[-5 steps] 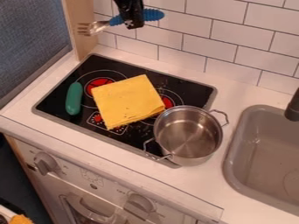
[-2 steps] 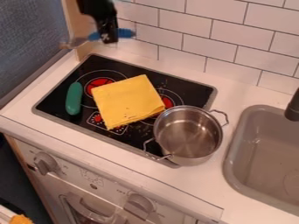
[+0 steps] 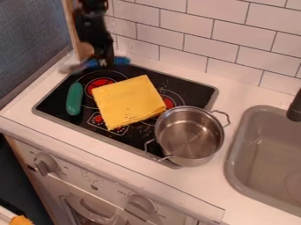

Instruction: Move the fork on the top of left burner

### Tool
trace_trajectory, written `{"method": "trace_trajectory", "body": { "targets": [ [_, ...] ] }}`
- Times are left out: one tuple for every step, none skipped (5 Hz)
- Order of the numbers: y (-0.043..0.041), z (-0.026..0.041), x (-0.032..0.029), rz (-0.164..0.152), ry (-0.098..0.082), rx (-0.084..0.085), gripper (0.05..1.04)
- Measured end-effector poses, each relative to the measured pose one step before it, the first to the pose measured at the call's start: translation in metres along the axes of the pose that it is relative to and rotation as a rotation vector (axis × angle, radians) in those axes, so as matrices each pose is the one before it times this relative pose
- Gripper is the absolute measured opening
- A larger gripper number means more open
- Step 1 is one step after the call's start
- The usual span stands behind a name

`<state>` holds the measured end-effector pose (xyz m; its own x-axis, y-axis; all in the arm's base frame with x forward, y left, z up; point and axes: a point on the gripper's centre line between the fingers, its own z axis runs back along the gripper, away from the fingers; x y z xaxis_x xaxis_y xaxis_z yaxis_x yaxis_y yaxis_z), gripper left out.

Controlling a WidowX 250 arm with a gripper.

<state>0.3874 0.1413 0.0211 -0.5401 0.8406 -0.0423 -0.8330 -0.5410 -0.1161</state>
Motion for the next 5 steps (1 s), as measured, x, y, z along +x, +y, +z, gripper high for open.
{"method": "trace_trajectory", "body": {
  "targets": [
    [-0.0032, -0.00666, 0.00132, 0.0143, -0.005, 0.0036, 0.503],
    [-0.00086, -0.00155, 0.00002, 0.0733, -0.0119, -0.0191, 0.822],
    [0.00436, 0.00039, -0.00632, -0.0311, 0.0179, 0.0215, 1.001],
    [-0.00061, 0.00859, -0.00098, -0.0268, 0.0066, -0.0093, 1.001],
    [-0.00334, 0.01661, -0.00231, -0.015, 0.014, -0.0282, 1.001]
  ]
}}
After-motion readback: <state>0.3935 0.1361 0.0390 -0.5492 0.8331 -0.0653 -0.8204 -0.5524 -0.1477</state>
